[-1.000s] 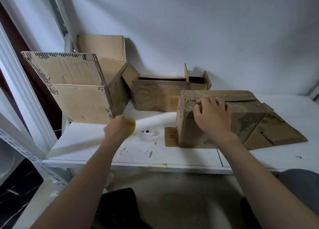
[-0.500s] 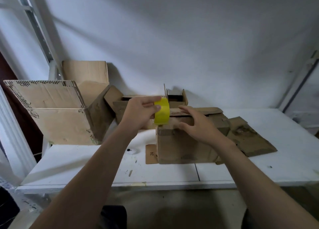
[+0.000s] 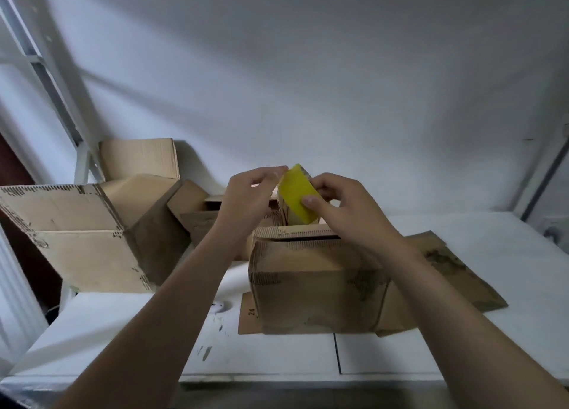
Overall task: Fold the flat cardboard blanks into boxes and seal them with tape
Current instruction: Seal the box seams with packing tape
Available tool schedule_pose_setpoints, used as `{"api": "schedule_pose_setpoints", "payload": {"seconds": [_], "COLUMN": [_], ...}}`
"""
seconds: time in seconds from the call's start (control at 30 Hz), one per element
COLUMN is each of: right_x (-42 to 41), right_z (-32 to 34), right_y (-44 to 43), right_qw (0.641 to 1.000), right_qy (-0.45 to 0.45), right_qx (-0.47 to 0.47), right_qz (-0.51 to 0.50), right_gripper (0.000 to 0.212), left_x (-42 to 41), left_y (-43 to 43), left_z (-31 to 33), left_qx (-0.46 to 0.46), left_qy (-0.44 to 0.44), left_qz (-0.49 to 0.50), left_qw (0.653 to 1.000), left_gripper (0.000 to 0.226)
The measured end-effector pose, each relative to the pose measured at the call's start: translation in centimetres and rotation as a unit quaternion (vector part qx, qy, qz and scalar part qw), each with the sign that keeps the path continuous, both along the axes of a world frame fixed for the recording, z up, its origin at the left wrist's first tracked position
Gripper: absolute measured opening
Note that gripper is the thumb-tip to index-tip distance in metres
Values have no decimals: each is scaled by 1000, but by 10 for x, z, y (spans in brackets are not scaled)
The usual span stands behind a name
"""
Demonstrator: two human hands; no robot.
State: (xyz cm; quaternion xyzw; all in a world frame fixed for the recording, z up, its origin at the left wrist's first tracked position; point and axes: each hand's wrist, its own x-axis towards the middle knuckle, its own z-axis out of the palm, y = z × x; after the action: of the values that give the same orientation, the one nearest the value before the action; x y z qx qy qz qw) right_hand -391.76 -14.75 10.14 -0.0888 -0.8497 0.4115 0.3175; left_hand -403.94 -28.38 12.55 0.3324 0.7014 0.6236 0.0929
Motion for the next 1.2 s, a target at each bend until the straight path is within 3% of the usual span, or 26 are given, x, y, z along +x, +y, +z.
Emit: {"api": "schedule_pose_setpoints", "payload": {"seconds": [0.1, 0.2, 0.47, 0.57, 0.67, 0.73, 0.87, 0.93, 1.2], "right_x": [-6, -7, 3, 7, 8, 8, -1, -6, -10], "right_z": [7, 12, 33, 30, 18, 9, -12, -24, -65], "right_y": [15, 22, 20, 21, 25, 26, 30, 35, 36], "right_qw": [1000, 1000, 1000, 996, 997, 996, 996, 995, 992], "right_qy": [-8, -26, -20, -6, -40, -49, -52, -61, -75], "right_qx": [3, 7, -21, -74, -8, 21, 32, 42, 88], "right_qz": [-14, -9, 1, 41, 66, 71, 71, 69, 43], "right_gripper": [9, 11, 14, 41, 67, 65, 34, 28, 58], "left_x": [-3, -5, 2, -4, -16, -20, -22, -23, -27], "left_y": [10, 13, 5, 5, 3, 3, 3, 4, 6], "left_z": [3, 4, 2, -8, -27, -43, -69, -81, -98], "left_qx": [-17, -39, -69, -66, -43, -36, -21, -18, -1], "left_qy": [86, 108, 46, -44, -135, -168, -200, -195, -204], "left_qz": [37, 28, 5, -2, -16, -19, 4, 15, 46], "left_qw": [995, 993, 997, 997, 990, 985, 980, 981, 978], "left_gripper": [22, 5, 11, 16, 23, 21, 18, 19, 8]}}
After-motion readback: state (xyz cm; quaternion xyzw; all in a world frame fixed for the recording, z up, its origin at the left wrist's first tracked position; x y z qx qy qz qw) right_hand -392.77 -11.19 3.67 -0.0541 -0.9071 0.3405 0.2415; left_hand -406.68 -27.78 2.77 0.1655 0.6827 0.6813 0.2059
